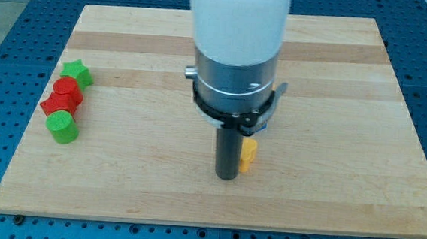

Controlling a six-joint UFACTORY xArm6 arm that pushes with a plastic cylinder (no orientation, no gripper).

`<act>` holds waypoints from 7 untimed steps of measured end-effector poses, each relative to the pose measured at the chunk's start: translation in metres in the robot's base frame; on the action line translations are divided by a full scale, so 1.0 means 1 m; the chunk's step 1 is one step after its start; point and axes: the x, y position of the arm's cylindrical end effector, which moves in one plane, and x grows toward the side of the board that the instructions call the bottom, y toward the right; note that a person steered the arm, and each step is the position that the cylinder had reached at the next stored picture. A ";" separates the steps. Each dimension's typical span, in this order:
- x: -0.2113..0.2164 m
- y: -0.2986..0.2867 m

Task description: Push the yellow heart below the blue blocks

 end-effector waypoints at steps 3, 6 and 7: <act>-0.015 0.003; -0.002 0.012; -0.011 0.021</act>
